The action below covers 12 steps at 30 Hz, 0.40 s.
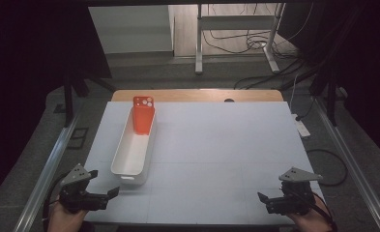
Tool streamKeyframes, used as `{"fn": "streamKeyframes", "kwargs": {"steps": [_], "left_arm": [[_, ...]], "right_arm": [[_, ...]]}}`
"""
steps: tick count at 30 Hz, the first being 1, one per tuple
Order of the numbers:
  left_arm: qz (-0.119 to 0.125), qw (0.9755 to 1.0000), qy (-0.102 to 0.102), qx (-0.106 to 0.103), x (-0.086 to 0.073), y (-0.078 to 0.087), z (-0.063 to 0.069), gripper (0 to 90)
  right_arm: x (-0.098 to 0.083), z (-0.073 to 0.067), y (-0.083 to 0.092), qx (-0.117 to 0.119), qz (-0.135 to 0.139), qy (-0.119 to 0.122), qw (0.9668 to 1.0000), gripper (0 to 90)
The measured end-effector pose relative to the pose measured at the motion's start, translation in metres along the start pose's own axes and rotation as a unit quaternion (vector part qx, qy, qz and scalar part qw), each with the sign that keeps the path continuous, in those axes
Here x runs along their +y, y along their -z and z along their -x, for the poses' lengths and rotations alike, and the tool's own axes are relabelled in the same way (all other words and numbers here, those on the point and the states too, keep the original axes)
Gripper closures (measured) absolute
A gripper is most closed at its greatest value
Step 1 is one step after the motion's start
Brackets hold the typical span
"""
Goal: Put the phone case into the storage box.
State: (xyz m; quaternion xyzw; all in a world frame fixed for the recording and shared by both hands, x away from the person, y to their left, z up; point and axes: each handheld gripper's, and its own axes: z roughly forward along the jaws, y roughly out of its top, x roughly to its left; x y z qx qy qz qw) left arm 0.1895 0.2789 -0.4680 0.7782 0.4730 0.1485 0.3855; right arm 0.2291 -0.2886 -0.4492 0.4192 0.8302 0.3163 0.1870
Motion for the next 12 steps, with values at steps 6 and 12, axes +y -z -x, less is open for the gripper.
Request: {"fn": "streamKeyframes", "kwargs": {"steps": [6, 12], "left_arm": [[-0.007, 1.0, 0.002, 0.004, 0.0, -0.0013, 0.0004, 0.5], [-0.015, 0.9998, -0.005, 0.009, 0.0013, -0.0031, 0.0025, 0.7]], "right_arm": [[0.0001, 0.0, -0.0001, -0.001, 0.0, 0.0, 1.0, 0.0], [-0.0002, 0.0003, -0.0003, -0.001, -0.001, -0.001, 1.0, 0.0]]}}
